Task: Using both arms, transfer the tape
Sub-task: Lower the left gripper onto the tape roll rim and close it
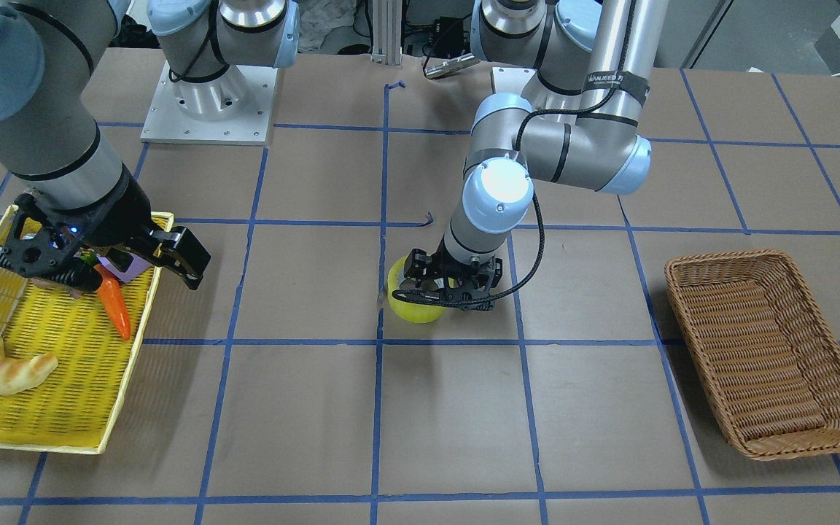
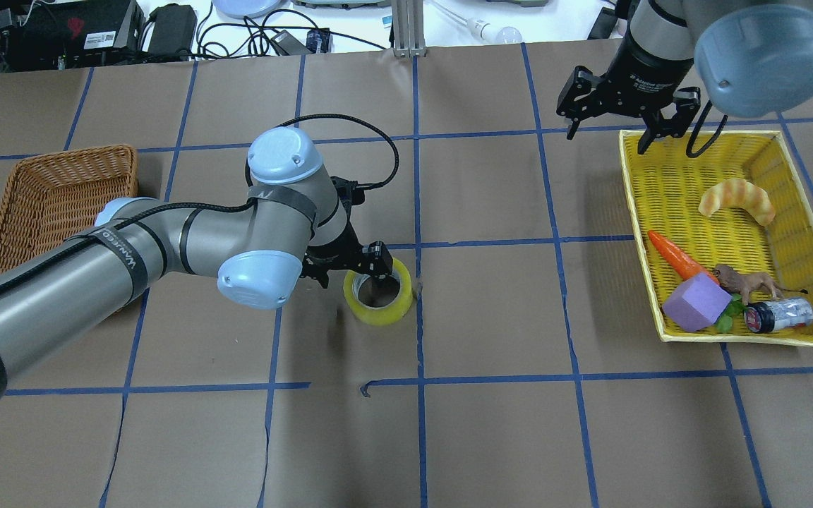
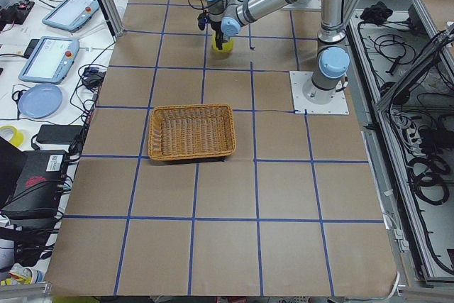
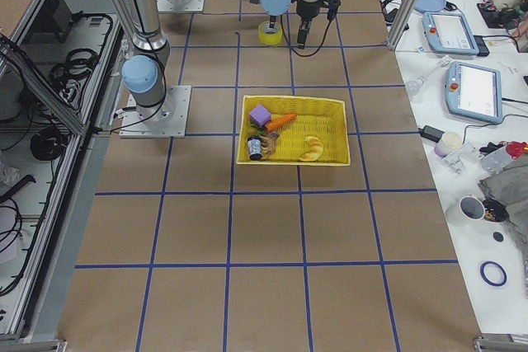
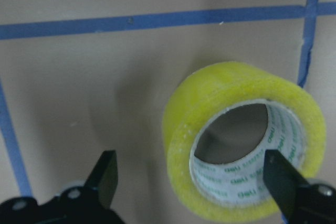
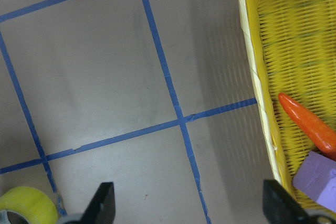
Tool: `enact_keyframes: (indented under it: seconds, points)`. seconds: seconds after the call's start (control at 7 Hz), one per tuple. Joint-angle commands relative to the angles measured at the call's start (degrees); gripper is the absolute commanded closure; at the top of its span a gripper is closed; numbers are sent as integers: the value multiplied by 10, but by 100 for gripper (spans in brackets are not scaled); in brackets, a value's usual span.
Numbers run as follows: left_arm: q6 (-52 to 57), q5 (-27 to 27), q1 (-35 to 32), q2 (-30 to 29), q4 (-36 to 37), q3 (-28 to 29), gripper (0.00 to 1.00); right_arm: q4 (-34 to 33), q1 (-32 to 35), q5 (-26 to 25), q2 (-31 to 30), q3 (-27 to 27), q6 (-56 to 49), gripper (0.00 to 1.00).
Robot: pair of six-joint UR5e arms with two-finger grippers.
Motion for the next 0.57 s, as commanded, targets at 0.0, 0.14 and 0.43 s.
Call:
enact_keyframes:
  seconds: [0.0,0.14,0.43]
  points:
    - [-9,4,-1,-16,17,-4,42,12,0,0,-24,1,0,0]
    - [-13,3,-1,-17,18,-4,84,19,3,-1,-26,4,0,0]
    - [-68,3,1,-10,17,0,100,23,0,-3,-30,2,0,0]
